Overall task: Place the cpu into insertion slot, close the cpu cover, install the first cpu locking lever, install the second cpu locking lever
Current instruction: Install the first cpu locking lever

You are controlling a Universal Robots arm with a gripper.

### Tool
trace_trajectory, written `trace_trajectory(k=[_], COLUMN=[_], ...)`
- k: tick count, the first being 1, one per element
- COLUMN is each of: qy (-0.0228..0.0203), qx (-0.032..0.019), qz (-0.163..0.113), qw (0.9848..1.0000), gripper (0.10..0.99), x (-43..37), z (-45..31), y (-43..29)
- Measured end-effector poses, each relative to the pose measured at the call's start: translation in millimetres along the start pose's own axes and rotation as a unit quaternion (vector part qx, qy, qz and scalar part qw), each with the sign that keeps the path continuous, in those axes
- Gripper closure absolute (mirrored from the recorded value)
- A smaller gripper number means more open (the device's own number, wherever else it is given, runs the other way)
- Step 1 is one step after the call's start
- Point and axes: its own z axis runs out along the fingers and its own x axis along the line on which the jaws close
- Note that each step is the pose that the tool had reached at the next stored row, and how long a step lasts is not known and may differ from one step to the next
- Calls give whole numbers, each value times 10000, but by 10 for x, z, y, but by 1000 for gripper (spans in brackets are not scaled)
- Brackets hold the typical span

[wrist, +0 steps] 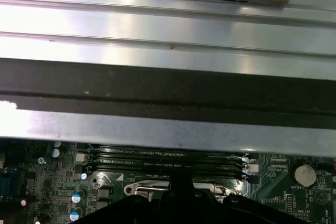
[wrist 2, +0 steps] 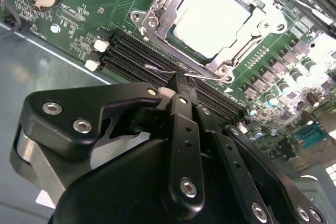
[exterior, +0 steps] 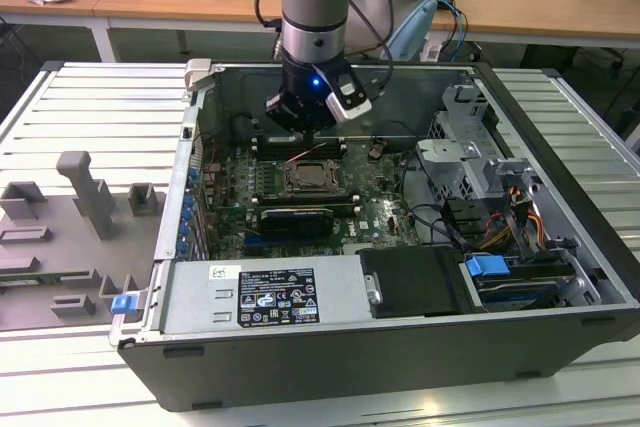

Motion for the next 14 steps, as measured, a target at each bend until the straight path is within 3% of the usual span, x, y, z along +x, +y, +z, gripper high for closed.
trace_trajectory(k=[8, 14], qy=[16, 20], qx=[-4, -5], qz=[-131, -157], qw=[9999, 9999], gripper=[980, 980], x=[-34, -116], z=[19, 72], y=[6, -3])
